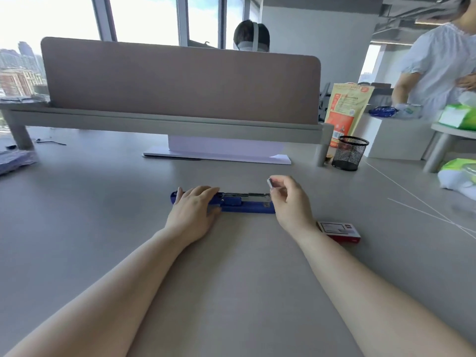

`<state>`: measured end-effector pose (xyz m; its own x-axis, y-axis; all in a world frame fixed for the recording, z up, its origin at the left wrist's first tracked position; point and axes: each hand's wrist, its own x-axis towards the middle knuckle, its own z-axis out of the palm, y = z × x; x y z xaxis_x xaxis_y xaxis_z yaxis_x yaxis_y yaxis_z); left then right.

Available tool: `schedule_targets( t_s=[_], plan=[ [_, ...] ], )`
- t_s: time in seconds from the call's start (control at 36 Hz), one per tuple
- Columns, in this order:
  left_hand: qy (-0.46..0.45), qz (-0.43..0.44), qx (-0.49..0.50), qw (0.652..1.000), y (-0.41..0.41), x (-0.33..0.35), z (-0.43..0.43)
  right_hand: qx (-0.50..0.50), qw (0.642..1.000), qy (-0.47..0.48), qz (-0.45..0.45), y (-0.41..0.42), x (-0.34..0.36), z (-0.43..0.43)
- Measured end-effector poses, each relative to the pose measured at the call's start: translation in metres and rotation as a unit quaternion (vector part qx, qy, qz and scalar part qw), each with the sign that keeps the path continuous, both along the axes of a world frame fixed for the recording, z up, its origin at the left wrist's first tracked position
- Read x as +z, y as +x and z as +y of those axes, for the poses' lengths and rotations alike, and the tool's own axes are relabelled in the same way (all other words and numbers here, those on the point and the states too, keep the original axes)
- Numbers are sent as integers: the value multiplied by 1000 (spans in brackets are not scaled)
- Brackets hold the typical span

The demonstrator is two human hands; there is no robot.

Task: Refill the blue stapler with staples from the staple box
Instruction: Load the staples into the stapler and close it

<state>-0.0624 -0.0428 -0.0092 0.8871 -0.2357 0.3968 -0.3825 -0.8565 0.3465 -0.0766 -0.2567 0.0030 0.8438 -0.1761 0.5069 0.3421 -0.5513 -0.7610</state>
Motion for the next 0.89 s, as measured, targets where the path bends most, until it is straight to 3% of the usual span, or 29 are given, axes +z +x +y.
schedule_targets(
  t_s=[0.33, 0.89],
  plan=[
    [-22, -47, 26, 998, -8, 5, -2, 39, 986, -158, -46, -7, -6, 8],
    [-35, -48, 25, 998, -10, 6, -2, 57, 984, -167, -31, -5, -9, 10]
  ],
)
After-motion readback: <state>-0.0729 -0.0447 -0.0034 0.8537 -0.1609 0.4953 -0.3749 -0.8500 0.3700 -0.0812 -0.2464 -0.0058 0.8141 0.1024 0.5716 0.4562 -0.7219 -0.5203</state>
